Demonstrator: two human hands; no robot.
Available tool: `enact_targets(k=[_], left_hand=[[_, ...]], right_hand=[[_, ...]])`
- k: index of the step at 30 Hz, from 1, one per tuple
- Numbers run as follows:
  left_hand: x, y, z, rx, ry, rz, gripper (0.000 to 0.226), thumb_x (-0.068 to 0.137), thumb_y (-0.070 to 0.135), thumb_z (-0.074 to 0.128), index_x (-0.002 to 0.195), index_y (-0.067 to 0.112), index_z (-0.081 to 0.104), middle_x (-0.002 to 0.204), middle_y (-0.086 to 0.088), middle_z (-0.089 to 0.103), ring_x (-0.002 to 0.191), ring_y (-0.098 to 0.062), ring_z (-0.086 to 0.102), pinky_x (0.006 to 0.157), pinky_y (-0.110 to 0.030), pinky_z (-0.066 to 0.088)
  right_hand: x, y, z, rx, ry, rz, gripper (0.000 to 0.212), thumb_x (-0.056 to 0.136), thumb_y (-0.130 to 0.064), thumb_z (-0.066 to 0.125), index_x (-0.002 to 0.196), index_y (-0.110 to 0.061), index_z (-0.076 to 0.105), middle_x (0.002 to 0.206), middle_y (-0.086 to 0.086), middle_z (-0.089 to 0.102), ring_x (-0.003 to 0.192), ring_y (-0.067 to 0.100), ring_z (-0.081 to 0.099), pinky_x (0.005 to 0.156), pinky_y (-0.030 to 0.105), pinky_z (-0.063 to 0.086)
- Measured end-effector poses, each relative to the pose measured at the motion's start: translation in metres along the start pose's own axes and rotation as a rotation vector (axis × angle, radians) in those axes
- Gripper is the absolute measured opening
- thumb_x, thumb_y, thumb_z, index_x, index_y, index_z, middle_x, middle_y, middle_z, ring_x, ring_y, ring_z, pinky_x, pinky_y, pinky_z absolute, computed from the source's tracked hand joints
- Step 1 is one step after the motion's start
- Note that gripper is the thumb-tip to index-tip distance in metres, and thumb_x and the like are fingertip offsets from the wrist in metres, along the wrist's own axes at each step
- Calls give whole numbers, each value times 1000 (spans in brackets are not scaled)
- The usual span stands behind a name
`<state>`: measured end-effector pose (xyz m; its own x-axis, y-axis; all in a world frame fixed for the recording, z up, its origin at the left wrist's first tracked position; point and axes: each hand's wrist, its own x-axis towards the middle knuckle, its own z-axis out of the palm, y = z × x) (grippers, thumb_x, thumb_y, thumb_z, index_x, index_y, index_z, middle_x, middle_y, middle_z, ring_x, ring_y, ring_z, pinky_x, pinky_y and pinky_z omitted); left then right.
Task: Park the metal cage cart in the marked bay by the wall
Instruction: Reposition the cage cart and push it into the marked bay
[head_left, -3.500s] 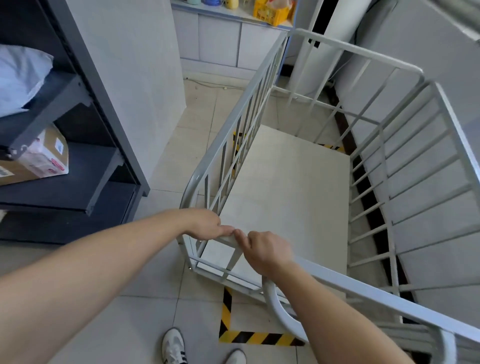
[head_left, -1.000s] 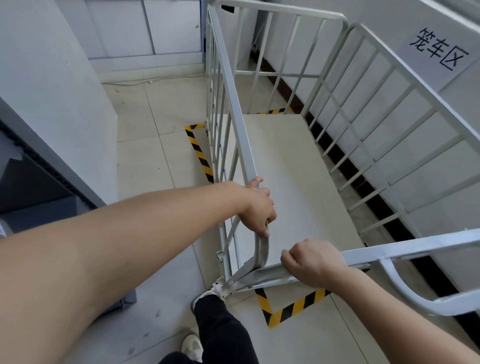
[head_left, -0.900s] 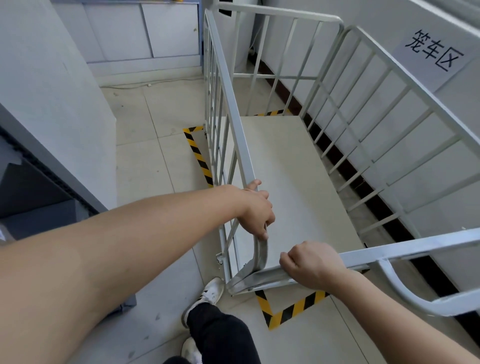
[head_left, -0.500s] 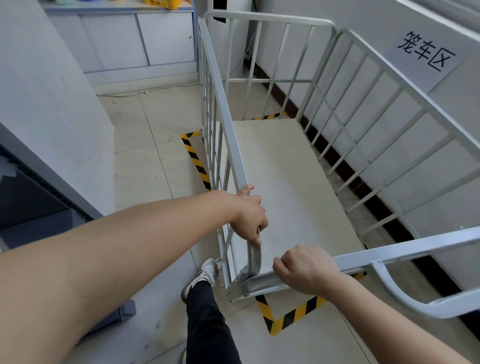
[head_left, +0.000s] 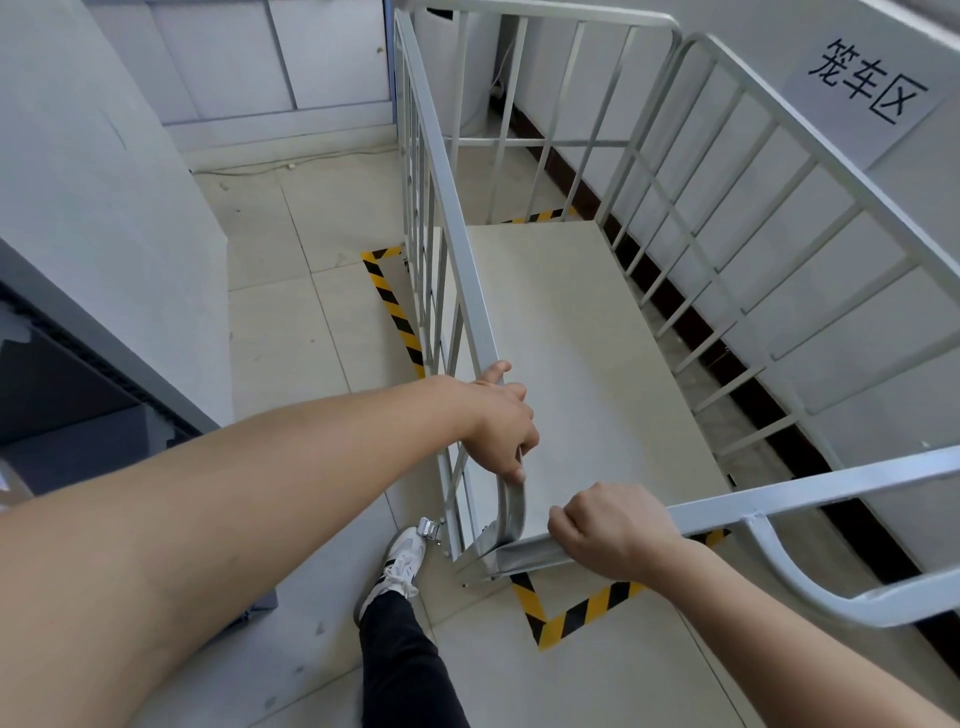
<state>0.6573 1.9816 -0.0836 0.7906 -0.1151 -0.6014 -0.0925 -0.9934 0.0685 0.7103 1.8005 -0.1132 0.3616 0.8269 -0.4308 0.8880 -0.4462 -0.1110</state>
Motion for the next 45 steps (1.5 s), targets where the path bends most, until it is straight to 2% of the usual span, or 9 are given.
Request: enact_targets(k=[18, 28, 45], left_hand=[[1, 0, -1, -6, 0, -1, 40, 92, 52, 43, 112, 22, 62, 112, -1, 58, 127, -24, 32, 114, -57, -9], [-1, 2, -2, -7, 2, -12, 41, 93, 51, 43, 115, 22, 61, 115, -1, 58, 128, -24, 32, 114, -55, -10], [0, 0, -1, -17, -3, -5, 40, 93, 51, 42, 114, 22, 61, 112, 0, 57, 128, -23, 31, 115, -57, -8]], right_hand=[[-1, 1, 0, 5, -14, -9, 50, 94, -39, 30, 52, -11, 33, 50, 6, 33, 46, 19, 29, 49, 33, 30], [-1, 0, -3, 6, -5, -14, 50, 94, -39, 31, 51, -11, 32, 50, 6, 32, 45, 18, 27, 47, 32, 26], [1, 2, -1, 7, -18, -26, 52, 95, -40, 28, 52, -11, 37, 51, 5, 36, 46, 18, 31, 49, 32, 31]])
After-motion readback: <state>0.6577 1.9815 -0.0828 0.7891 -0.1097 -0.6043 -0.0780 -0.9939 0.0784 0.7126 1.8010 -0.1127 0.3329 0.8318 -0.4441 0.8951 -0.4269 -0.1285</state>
